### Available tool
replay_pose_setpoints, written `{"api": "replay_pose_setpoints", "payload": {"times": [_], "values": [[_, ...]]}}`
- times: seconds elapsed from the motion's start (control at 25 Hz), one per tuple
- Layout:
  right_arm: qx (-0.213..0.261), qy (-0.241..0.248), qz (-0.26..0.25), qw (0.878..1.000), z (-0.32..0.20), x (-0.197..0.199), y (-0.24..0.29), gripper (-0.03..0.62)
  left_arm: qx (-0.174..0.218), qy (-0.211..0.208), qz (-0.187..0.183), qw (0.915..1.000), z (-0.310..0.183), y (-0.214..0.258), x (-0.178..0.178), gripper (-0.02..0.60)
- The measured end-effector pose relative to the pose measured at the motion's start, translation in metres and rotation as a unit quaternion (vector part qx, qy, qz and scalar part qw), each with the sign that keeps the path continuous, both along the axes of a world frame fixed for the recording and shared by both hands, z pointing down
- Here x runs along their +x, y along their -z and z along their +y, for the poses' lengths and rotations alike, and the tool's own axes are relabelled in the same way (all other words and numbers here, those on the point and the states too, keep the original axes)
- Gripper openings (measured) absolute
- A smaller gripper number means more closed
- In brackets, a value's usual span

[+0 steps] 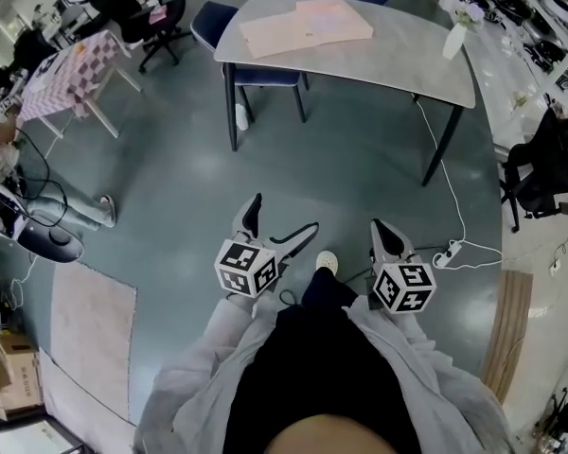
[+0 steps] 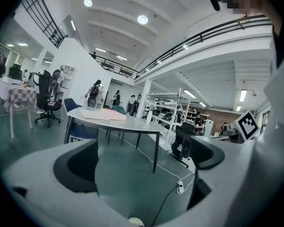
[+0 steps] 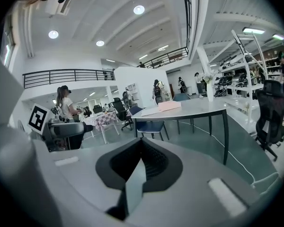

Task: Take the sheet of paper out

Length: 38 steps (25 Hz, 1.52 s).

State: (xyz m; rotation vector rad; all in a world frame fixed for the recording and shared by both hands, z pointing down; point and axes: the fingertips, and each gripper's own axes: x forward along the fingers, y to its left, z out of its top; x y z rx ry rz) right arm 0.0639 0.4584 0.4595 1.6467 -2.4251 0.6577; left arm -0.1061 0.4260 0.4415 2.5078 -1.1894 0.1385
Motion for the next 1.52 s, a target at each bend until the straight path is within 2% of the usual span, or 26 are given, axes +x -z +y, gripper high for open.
{"api": "replay_pose_setpoints", "payload": {"times": [0.32, 0.52, 0.76, 0.96, 1.12, 1.52], "values": [[0.001, 0.016, -0.001, 1.000, -0.076, 0.015, 0.003, 0.009, -0.008, 0.014, 0.002, 0.9999, -0.072, 0.002, 0.012, 0.598], [0.005, 0.018, -0.003, 1.000, -0.111, 0.034, 0.001, 0.009, -0.013, 0.024, 0.020, 0.9994, -0.104, 0.002, 0.026, 0.593], [0.005, 0.018, -0.006, 1.000, -0.141, 0.053, -0.004, 0.009, -0.017, 0.024, 0.019, 0.9994, -0.138, -0.001, 0.043, 0.587], [0.009, 0.015, -0.009, 1.000, -0.162, 0.069, -0.007, 0.009, -0.018, 0.021, 0.026, 0.9993, -0.156, -0.007, 0.061, 0.584], [0.008, 0.013, -0.012, 1.000, -0.169, 0.075, -0.009, 0.009, -0.033, 0.022, 0.027, 0.9988, -0.158, -0.015, 0.067, 0.583], [-0.016, 0.009, -0.023, 1.000, -0.178, 0.081, -0.023, 0.009, -0.046, 0.029, 0.029, 0.9981, -0.176, -0.022, 0.068, 0.580]]}}
